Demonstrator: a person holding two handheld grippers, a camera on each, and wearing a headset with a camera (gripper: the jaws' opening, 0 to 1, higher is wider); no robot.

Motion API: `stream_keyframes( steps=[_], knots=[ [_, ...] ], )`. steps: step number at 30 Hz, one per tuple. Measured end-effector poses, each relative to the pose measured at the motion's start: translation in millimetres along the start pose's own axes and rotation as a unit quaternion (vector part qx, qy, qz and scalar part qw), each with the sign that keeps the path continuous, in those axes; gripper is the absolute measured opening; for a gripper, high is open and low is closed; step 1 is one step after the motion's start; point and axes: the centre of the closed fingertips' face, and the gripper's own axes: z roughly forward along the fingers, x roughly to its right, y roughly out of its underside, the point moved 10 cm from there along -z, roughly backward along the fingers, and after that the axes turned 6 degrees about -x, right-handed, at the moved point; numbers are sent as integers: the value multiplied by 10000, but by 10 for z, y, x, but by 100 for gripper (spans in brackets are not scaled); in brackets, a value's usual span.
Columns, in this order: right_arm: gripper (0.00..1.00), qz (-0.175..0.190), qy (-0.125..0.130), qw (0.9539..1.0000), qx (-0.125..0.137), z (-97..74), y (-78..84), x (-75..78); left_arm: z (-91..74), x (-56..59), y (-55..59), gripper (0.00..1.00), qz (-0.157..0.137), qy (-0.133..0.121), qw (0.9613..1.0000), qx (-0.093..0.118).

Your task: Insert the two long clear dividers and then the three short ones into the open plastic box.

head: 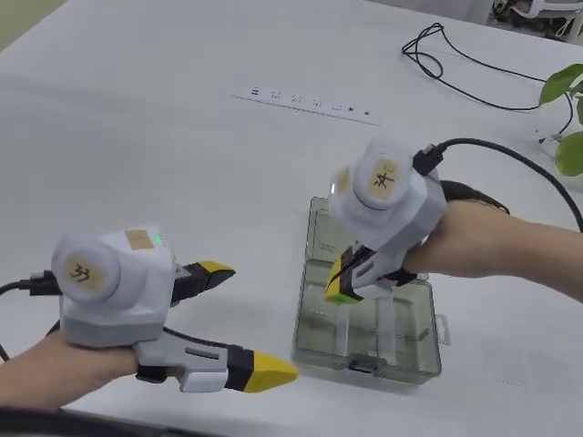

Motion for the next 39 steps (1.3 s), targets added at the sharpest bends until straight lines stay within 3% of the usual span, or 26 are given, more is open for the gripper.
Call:
stream_keyframes(
  steps=[24, 39],
  knots=[
    [2, -31, 179, 9998, -126, 218, 20, -17, 4, -16, -5, 91, 14, 5, 10000, -16],
    [2, -62, 197, 9997, -154, 195, 15, -30, 15, -18, -103, 90, 189, 50, 9998, -30]
  ],
)
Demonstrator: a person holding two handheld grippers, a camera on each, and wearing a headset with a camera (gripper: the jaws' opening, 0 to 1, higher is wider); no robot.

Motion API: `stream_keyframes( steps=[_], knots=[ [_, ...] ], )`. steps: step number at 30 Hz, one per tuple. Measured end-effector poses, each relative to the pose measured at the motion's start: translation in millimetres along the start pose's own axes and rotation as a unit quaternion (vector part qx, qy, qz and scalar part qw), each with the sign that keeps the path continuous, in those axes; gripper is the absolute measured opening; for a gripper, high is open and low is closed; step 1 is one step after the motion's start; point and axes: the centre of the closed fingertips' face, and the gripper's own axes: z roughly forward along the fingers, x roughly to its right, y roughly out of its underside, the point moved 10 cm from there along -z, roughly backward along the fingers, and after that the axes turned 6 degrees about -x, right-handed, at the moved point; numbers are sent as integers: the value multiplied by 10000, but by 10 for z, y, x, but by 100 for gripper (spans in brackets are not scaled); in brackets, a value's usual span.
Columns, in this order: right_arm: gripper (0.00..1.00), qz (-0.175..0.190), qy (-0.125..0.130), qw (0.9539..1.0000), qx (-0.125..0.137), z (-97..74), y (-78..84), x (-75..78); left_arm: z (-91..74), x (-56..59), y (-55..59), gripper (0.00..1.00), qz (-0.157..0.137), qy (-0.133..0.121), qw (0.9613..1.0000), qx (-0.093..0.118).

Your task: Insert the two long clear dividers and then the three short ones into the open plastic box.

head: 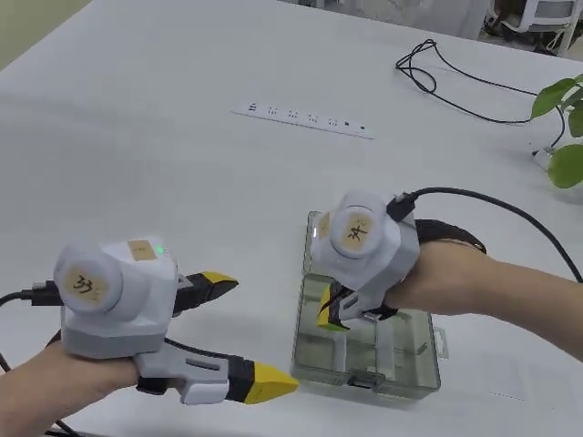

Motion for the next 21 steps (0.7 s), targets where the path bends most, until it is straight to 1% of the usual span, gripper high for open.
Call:
stream_keyframes(
  steps=[3, 6, 8, 9, 11, 12, 13, 15, 16, 17, 18, 20, 21],
  knots=[
    [2, -65, -3, 10000, 9, 3, 2, 0, 11, 6, -10, 90, 18, 19, 10000, 0],
    [2, -41, -31, 10000, 4, 16, 10, 7, 21, 3, -14, 90, 56, 30, 10000, -18],
    [3, -177, -28, 9998, -12, 26, 18, 5, 22, 3, -21, 90, 50, 39, 10000, -15],
    [4, -286, 31, 9996, 40, 23, 21, 8, 21, 2, -26, 90, 56, 35, 10000, -16],
    [11, -345, 136, 9993, 67, 17, 40, 21, 21, 1, -30, 90, 56, 38, 10000, -23],
    [15, -362, 149, 9992, 121, 7, 57, 24, 20, 0, -33, 90, 64, 35, 10000, -35],
    [16, -321, 157, 9993, 148, -4, 67, 27, 20, -1, -33, 90, 63, 38, 10000, -40],
    [19, -288, 178, 9990, 300, -37, 87, 29, 23, -1, -36, 90, 53, 56, 10000, -48],
    [22, -233, 211, 9986, 433, -62, 98, 34, 24, -2, -37, 90, 63, 57, 9999, -57],
    [26, -206, 209, 9984, 489, -79, 114, 35, 28, -6, -42, 90, 76, 61, 9999, -70],
    [29, -174, 272, 9980, 547, -100, 140, 43, 31, -9, -49, 90, 87, 65, 9999, -71],
    [33, -148, 264, 9973, 668, -122, 164, 42, 32, -13, -55, 90, 88, 68, 9999, -65],
    [35, -9, 269, 9966, 781, -138, 188, 38, 33, -15, -61, 90, 98, 72, 9999, -64]
  ],
)
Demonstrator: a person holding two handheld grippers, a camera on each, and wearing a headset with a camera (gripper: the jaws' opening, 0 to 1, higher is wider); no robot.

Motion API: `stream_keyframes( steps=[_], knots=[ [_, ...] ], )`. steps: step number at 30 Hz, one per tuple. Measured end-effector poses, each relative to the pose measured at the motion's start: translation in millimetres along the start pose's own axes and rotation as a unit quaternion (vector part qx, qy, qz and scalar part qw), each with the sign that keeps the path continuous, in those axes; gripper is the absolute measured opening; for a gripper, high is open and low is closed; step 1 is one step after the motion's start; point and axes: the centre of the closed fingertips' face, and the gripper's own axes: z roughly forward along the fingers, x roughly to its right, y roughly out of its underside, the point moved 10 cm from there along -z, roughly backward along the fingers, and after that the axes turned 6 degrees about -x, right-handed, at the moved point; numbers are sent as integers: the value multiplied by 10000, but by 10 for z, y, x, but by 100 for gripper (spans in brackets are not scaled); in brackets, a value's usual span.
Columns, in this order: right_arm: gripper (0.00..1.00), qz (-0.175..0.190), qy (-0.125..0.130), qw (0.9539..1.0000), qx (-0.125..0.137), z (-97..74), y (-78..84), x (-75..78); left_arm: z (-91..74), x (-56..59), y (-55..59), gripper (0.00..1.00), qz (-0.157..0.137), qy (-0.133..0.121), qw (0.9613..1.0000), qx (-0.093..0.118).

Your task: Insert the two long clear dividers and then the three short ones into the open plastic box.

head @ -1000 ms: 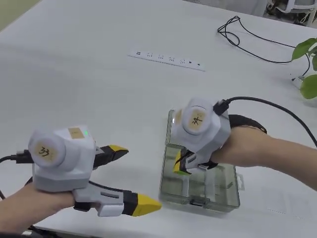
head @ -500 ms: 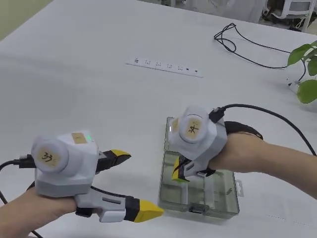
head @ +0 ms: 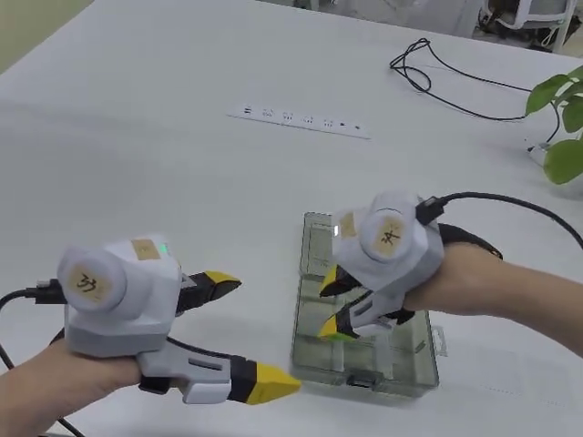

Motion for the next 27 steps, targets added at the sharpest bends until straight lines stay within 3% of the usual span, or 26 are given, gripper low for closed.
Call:
stream_keyframes(
  steps=[5, 7, 14, 20, 27],
  knots=[
    [62, 237, 181, 9976, 625, -99, 65, -32, -5, -7, -34, 91, 73, -8, 10000, 3],
    [68, 230, 246, 9973, 650, -120, 115, -44, -5, -9, -52, 90, 71, -6, 10000, 17],
    [90, 662, 544, 9864, 1405, -257, 233, -97, 15, 41, -92, 91, 78, 12, 9999, 74],
    [99, 904, 560, 9835, 1466, -304, 390, -121, 12, 73, -114, 93, 133, 7, 9999, 72],
    [100, 1196, 795, 9777, 1532, -375, 666, -166, -9, 80, -153, 94, 154, -88, 9998, 102]
  ],
)
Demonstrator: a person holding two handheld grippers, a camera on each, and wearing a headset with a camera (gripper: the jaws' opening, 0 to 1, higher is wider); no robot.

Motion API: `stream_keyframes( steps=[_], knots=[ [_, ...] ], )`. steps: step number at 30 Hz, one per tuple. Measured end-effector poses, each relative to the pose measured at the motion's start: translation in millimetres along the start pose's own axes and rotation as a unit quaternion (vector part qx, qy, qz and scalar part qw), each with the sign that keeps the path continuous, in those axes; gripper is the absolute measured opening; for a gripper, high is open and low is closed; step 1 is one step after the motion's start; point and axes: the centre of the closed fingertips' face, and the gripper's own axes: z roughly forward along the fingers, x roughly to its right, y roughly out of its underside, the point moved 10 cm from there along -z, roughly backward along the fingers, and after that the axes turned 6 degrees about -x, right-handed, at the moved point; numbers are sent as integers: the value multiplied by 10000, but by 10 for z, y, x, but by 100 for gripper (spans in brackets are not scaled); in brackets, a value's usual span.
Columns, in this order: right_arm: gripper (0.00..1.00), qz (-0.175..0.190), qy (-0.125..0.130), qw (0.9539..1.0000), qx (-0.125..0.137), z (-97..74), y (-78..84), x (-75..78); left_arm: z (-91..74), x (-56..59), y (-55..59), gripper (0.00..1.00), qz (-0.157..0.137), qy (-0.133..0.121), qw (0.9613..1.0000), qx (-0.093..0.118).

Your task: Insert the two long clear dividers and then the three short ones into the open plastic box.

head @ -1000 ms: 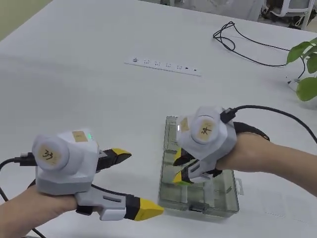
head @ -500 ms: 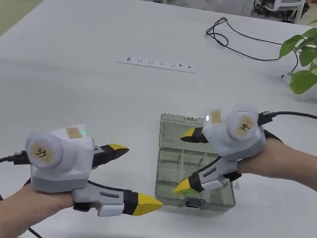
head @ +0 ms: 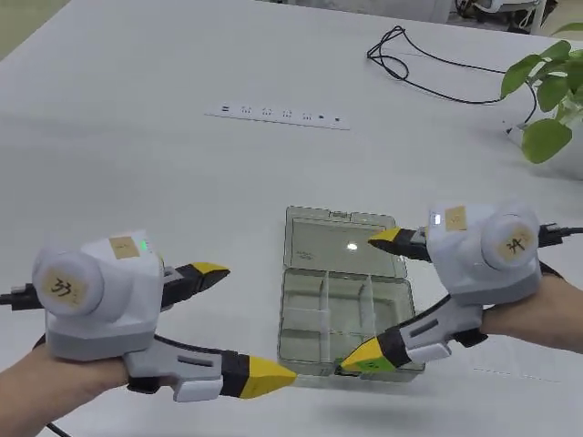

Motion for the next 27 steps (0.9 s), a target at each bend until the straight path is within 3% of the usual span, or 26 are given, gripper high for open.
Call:
stream_keyframes(
  steps=[5, 13, 22, 27],
  knots=[
    [100, 288, 249, 9993, -14, -145, 204, 55, -36, -22, -15, 95, -80, -118, 9998, 105],
    [100, 561, 494, 9972, -23, -415, 514, 83, -88, -89, -8, 95, -54, -287, 9995, 91],
    [100, 787, 696, 9933, -476, -692, 921, 42, -87, -64, 60, 96, 7, -281, 9996, 15],
    [100, 864, 737, 9916, -617, -775, 1061, 29, -80, -50, 83, 96, 37, -281, 9996, -3]
  ],
)
